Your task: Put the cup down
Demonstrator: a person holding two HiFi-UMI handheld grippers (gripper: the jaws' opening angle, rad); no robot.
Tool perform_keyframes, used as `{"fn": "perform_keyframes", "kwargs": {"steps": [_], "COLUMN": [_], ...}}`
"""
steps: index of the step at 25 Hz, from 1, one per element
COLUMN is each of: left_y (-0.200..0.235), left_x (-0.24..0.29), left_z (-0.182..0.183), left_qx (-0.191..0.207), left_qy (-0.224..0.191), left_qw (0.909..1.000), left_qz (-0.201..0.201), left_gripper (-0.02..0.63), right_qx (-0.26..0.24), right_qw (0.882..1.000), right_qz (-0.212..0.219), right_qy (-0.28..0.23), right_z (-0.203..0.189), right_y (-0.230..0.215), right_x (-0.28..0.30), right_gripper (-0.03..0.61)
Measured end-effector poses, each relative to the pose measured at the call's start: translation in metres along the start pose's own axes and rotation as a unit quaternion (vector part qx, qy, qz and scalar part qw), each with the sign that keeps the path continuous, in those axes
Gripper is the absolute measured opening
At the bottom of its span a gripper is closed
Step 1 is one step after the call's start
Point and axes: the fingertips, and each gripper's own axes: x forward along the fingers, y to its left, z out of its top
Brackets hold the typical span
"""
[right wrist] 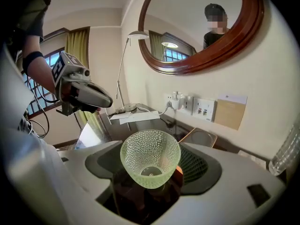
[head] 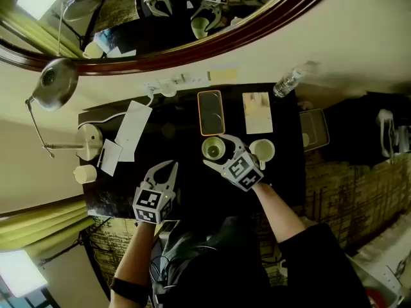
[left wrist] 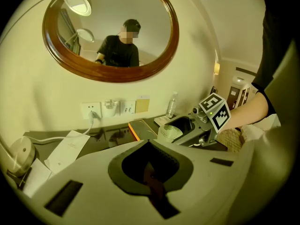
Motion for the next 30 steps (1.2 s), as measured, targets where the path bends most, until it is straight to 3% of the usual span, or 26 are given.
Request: {"fn": "perform_keyframes", "kwargs": {"steps": [13, 18, 30], "left_y": [0.006, 0.007, 0.003], "left_x": [-0.010, -0.011, -0.027], "left_z": [-0.011, -0.012, 0.012], "left_qx": [-0.008, -0.014, -0.012], "left_qy": [0.001, -0.004, -0.038], "left_qw": [0.9999, 0.9998, 0.9991], "left_qz": [0.010, 0.016, 0.014], "left_gripper": [0.006, 0.006, 0.006], "right_qx": [0.013, 0.019, 0.030], "right_qw": [1.000, 1.000, 0.999], "right_qz": [-0.015, -0.019, -0.030], "right_qy": [-0.001, -0.001, 0.000], "right_z": [0.002, 0.001, -0.003], "right_y": [0.009, 0.014, 0.025], "right_x": [-0.025, -0.034, -0.052], "right_gripper": [0.396, 0.428, 0.435]}}
